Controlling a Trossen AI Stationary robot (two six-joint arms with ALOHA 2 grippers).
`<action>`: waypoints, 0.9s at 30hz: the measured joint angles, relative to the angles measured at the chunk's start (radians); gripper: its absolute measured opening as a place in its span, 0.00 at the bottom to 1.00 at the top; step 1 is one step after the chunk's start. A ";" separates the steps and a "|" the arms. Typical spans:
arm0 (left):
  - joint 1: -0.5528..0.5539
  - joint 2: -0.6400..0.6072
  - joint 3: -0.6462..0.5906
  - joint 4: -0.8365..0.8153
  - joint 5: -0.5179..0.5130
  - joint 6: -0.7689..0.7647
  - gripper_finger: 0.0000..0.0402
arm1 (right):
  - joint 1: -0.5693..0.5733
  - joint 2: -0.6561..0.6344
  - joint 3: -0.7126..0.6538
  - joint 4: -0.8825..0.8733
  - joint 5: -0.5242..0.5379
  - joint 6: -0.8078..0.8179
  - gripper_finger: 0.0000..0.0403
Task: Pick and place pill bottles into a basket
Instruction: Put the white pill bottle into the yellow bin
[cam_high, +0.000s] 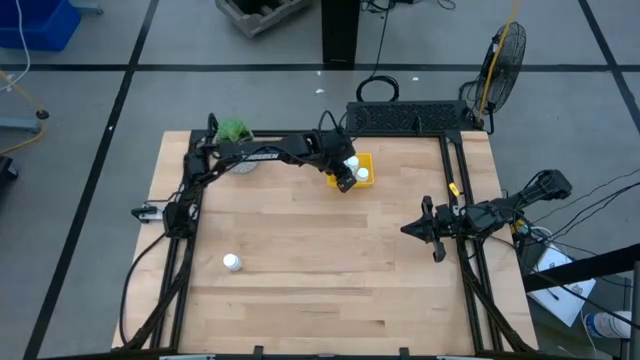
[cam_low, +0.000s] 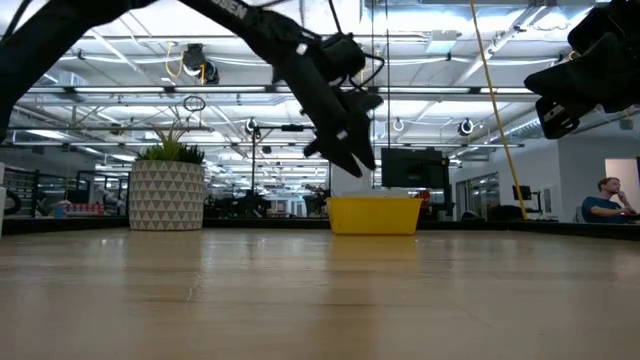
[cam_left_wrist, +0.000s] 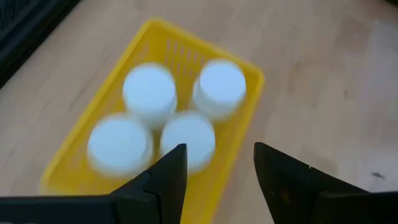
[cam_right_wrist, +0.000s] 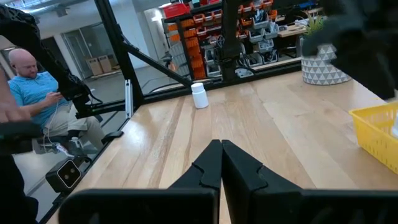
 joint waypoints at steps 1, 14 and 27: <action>0.000 -0.018 0.000 -0.036 -0.001 0.000 0.47 | 0.000 0.000 0.000 0.000 0.000 0.000 0.00; -0.098 -0.280 0.001 -0.635 -0.127 -0.005 0.46 | 0.000 0.000 0.000 0.000 0.000 0.000 0.00; -0.342 -0.620 -0.148 -0.807 -0.124 -0.165 0.46 | 0.000 0.006 0.000 0.000 0.000 0.000 0.00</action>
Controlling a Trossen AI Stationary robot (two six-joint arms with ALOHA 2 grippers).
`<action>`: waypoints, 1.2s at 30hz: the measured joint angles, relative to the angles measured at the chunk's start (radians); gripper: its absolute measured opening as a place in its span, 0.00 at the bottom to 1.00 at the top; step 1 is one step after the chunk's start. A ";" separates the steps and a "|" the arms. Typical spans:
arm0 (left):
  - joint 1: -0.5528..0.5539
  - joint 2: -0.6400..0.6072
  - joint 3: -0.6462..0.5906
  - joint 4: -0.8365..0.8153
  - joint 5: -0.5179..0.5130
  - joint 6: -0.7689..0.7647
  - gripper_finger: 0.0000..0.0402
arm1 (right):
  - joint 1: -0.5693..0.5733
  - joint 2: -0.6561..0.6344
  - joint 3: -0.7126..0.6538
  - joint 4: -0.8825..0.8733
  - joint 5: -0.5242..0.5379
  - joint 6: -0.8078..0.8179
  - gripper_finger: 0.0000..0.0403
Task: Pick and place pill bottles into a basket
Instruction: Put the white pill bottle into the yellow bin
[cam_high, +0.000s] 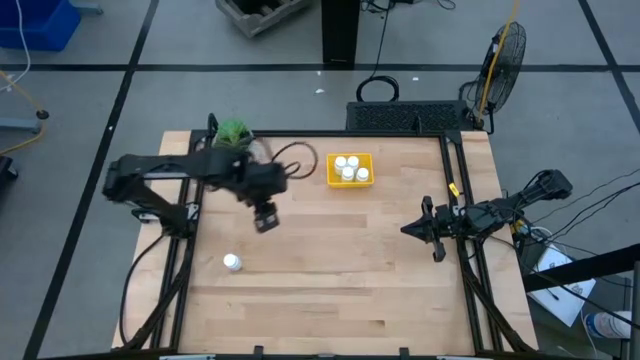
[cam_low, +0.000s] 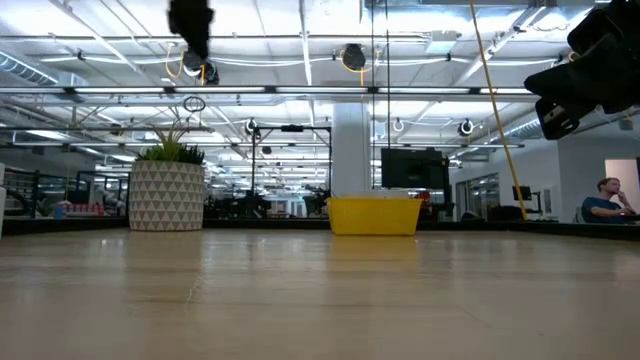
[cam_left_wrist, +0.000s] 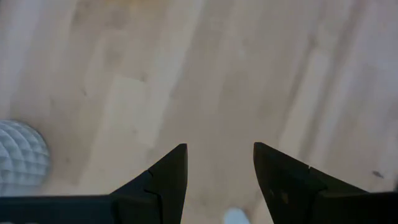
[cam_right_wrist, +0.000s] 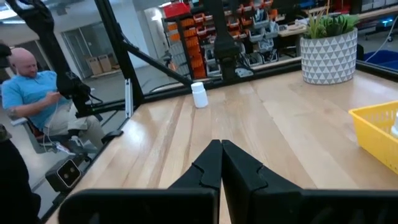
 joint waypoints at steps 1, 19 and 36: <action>-0.022 -0.028 -0.015 -0.005 -0.001 -0.026 0.46 | 0.000 0.001 0.000 0.001 0.000 0.000 0.00; -0.266 -0.227 -0.294 -0.167 -0.071 -0.324 0.52 | 0.000 0.004 0.000 0.000 0.000 0.000 0.00; -0.464 -0.228 -0.569 0.064 0.026 -0.481 0.79 | 0.000 0.004 0.000 0.000 0.000 0.000 0.00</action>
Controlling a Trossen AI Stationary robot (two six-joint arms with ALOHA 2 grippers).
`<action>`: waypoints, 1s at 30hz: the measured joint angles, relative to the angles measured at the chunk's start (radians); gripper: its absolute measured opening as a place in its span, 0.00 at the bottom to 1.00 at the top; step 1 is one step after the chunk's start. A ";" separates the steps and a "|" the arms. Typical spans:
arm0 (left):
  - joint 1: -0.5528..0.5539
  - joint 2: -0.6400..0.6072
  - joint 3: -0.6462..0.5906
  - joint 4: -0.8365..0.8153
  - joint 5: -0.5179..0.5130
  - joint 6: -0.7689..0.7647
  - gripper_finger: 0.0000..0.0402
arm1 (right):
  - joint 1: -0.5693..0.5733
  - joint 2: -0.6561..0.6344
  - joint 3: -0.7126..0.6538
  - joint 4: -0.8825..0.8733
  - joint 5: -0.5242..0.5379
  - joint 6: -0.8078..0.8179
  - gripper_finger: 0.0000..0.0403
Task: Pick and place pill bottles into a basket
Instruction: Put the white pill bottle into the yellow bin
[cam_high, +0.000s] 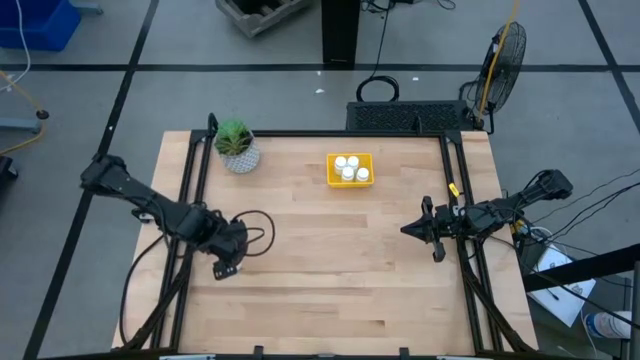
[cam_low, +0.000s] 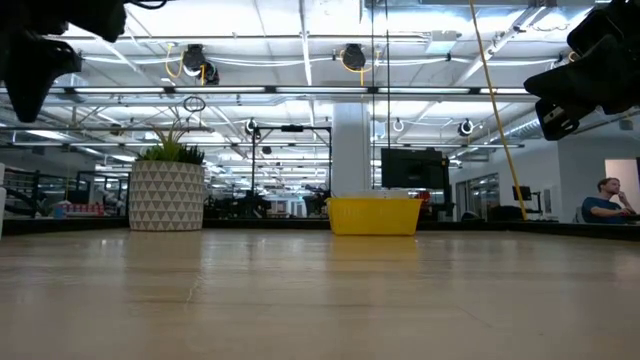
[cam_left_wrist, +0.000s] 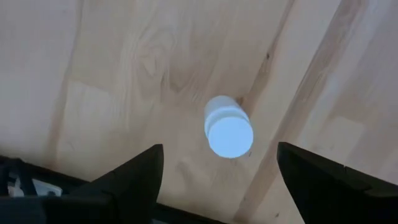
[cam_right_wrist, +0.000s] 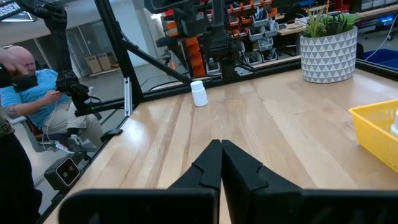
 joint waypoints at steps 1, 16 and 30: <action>-0.009 0.000 -0.005 0.004 0.000 -0.007 0.79 | 0.000 0.000 0.000 0.000 0.000 0.000 0.00; -0.092 0.000 -0.137 0.161 0.009 -0.098 0.76 | 0.000 0.000 0.000 0.000 0.000 0.000 0.00; -0.100 0.000 -0.236 0.252 0.000 -0.111 0.66 | 0.000 0.000 0.000 0.000 0.000 0.000 0.00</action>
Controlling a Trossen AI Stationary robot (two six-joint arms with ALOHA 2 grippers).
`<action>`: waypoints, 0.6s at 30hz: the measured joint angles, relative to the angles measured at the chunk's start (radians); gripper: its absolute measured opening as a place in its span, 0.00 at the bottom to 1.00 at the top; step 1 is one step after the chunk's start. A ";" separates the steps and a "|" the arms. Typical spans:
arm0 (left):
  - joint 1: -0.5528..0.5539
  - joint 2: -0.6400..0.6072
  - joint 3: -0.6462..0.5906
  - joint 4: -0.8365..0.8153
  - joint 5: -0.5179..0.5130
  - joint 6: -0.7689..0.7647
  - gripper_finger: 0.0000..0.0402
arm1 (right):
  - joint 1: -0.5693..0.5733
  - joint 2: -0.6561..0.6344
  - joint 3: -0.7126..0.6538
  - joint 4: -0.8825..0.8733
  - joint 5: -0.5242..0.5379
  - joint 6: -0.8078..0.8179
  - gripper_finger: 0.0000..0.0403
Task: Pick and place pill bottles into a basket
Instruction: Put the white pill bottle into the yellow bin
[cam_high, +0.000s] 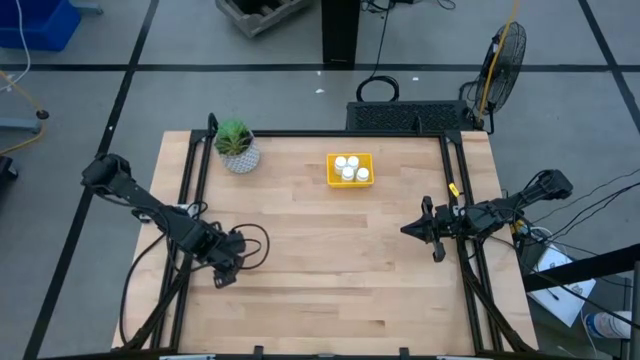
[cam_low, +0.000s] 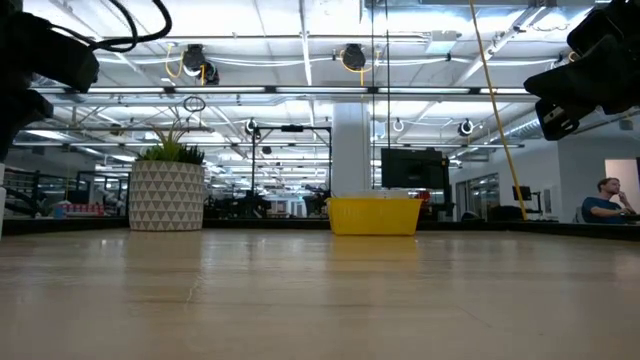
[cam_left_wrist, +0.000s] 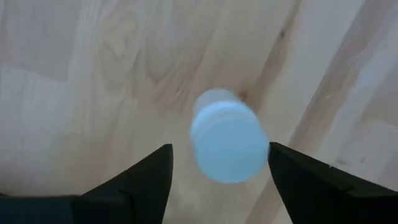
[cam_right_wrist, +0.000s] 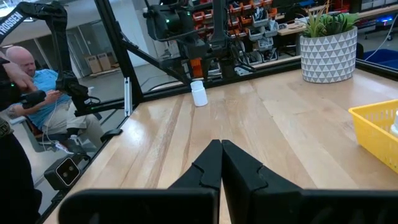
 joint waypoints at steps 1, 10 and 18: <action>0.000 0.000 0.000 0.017 -0.001 0.001 0.65 | 0.000 0.000 0.000 0.000 0.000 0.000 0.00; 0.000 0.000 0.000 0.050 -0.002 0.021 0.56 | 0.000 0.000 0.000 0.000 0.000 0.000 0.00; 0.001 0.000 0.000 0.059 -0.004 0.040 0.45 | 0.000 0.000 0.000 0.000 0.000 0.000 0.00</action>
